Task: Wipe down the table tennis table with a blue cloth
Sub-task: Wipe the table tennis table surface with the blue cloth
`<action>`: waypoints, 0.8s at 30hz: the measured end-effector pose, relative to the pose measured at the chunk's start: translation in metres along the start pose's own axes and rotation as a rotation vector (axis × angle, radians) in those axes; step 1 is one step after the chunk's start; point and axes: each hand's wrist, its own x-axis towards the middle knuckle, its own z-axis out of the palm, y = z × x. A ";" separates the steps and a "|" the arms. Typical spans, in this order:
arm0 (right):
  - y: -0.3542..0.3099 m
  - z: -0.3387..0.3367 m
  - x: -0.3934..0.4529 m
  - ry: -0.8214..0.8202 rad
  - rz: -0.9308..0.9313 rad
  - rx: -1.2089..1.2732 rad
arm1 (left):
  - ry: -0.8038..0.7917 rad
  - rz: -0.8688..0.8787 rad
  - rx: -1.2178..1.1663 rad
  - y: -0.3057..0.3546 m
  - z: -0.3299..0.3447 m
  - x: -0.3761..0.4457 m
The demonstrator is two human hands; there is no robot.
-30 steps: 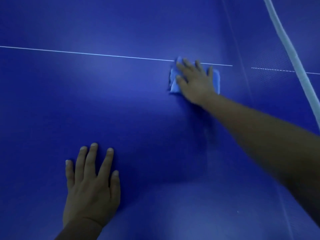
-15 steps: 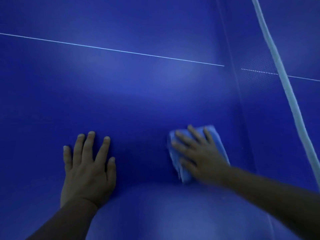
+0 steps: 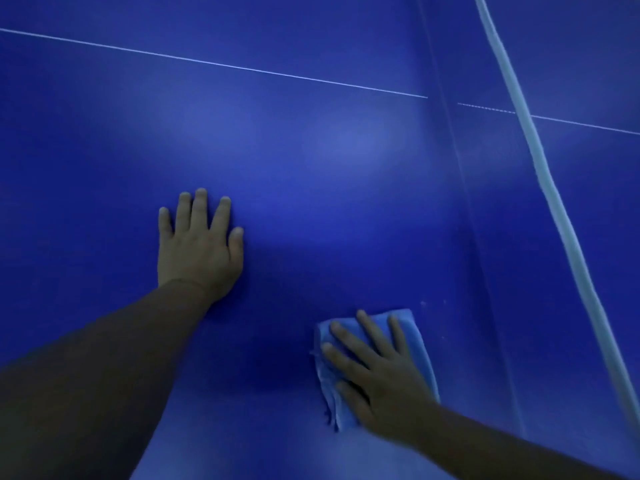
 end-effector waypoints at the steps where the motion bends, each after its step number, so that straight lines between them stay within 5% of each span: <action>1: 0.003 -0.004 0.000 -0.043 -0.064 0.014 | 0.011 0.000 -0.015 0.000 -0.002 -0.005; 3: 0.025 -0.015 0.033 -0.055 -0.087 -0.044 | 0.035 0.011 -0.076 -0.001 -0.008 -0.026; 7: 0.069 -0.029 0.105 0.010 0.383 0.018 | 0.004 0.124 -0.131 -0.010 -0.019 -0.110; 9: 0.057 -0.023 0.100 0.029 0.478 0.033 | -0.008 0.159 -0.132 -0.015 -0.020 -0.156; 12: -0.006 -0.004 0.031 0.060 0.395 0.012 | 0.010 0.182 -0.135 -0.022 -0.013 -0.216; 15: -0.080 0.016 -0.076 -0.015 0.115 0.015 | -0.023 0.214 -0.114 -0.028 -0.005 -0.256; 19: -0.061 0.011 -0.091 -0.093 -0.169 -0.023 | -0.079 0.212 -0.089 -0.031 -0.002 -0.267; 24: -0.021 -0.010 0.016 0.052 0.466 0.049 | -0.095 0.210 -0.091 -0.031 -0.001 -0.266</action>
